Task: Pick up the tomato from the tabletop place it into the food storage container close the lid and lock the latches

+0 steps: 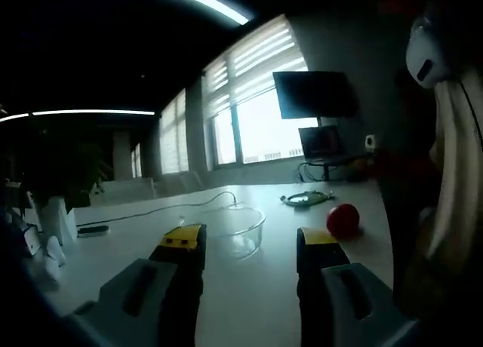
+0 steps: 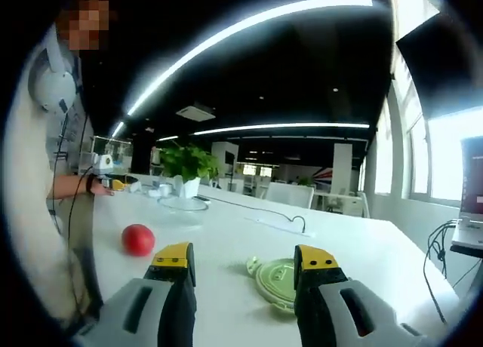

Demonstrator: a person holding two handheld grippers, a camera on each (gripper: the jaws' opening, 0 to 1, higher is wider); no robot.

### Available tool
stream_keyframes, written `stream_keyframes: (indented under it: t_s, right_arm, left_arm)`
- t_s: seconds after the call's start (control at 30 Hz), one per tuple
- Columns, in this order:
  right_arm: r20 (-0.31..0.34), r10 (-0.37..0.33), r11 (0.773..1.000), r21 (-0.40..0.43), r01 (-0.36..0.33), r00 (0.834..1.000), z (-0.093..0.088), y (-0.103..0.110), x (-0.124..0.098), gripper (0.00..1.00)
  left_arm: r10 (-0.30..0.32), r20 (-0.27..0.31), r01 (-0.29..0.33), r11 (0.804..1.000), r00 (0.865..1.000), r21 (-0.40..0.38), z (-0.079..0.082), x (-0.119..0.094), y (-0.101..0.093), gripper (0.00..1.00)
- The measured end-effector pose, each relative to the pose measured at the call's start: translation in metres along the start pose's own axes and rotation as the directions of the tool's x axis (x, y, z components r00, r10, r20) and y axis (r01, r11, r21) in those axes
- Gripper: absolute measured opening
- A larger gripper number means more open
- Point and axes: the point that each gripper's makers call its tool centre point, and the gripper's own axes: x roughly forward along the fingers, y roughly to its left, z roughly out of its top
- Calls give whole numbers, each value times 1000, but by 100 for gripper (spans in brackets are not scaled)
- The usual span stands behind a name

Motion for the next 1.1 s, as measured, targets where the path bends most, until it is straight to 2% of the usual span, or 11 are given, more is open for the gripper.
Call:
stream_keyframes:
  t_s: [0.23,0.4,0.6,0.8,1.1]
  right_arm:
    - [-22,86,996,-4,-87,996,0,15,3,47]
    - [-46,148,989,-16,-149,988,-3,26,4,47]
    - [-59,202,978,-33,-204,978,-2,36,7,47]
    - [-67,288,957,-26,-290,955,0,51,10,47]
    - [-100,375,925,-18,-379,921,-7,67,14,49]
  left_arm:
    - [-82,-34,82,997,996,-3,-5,5,-14,41]
    - [-145,-68,145,989,987,0,-11,8,-27,41]
    - [-179,-100,181,984,979,8,-16,12,-33,41]
    - [-243,-147,248,969,959,14,-23,16,-46,41]
    - [-284,-171,289,957,943,1,-30,21,-56,42]
